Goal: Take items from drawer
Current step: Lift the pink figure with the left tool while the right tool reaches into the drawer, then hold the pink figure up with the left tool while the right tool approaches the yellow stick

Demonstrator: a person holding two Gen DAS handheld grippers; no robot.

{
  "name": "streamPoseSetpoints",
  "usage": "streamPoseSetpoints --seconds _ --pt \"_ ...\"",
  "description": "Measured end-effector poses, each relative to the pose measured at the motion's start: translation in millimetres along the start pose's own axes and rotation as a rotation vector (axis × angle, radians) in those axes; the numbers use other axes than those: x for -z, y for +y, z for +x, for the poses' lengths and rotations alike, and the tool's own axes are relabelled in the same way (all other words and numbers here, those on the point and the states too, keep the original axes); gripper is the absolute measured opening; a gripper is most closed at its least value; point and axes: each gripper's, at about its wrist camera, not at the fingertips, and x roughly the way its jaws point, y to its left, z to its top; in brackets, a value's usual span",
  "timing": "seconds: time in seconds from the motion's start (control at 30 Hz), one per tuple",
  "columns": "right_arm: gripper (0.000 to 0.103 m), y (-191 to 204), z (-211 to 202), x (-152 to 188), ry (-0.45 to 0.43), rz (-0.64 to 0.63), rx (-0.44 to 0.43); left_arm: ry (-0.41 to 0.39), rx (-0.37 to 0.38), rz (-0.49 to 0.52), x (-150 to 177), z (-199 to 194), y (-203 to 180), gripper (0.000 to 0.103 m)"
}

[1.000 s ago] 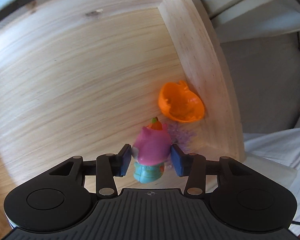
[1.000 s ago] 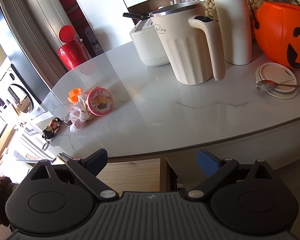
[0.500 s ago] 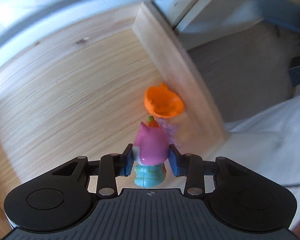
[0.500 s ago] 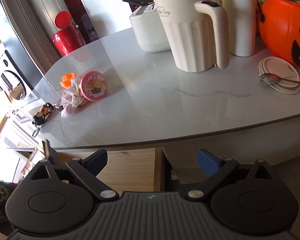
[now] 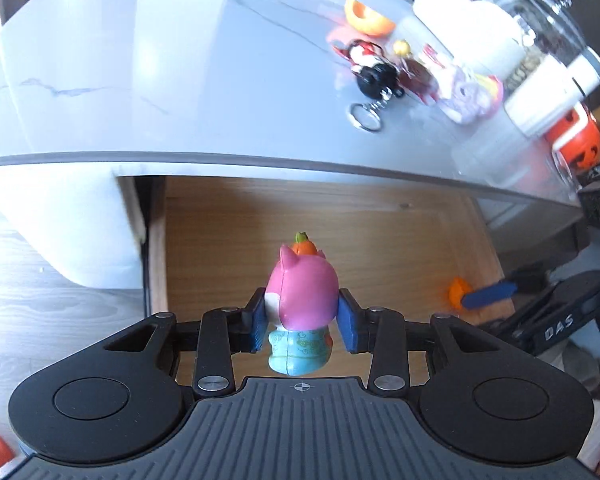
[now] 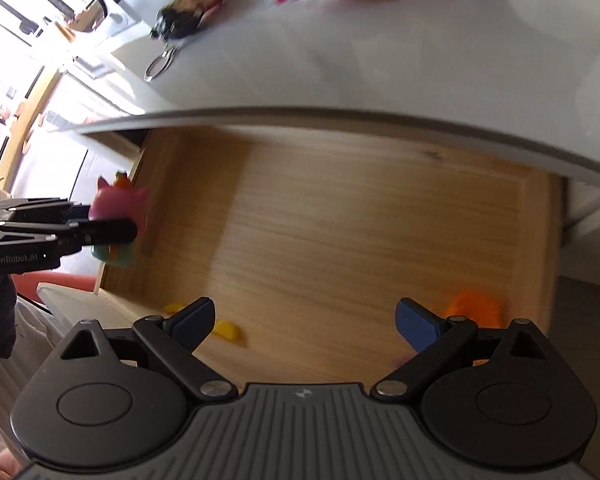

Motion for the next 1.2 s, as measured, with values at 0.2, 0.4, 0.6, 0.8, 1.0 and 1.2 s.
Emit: streamPoseSetpoints --seconds 0.2,0.4,0.6,0.8,1.0,1.2 --pt "0.097 61 72 7 0.243 0.162 -0.012 -0.129 0.039 -0.067 -1 -29 31 0.040" --pt "0.100 85 104 -5 0.324 0.292 0.132 -0.165 0.081 -0.091 9 -52 57 0.040" --pt "0.100 95 131 -11 0.424 0.296 0.241 -0.226 0.150 -0.160 18 -73 78 0.040" --pt "0.100 131 155 -15 0.526 0.147 0.287 -0.252 0.197 -0.226 25 -86 101 0.040" --pt "0.096 137 165 -14 0.549 0.163 0.326 -0.267 0.214 -0.265 27 -91 112 0.040" --pt "0.086 141 159 -8 0.552 0.101 0.338 -0.265 0.229 -0.263 28 -92 109 0.040"
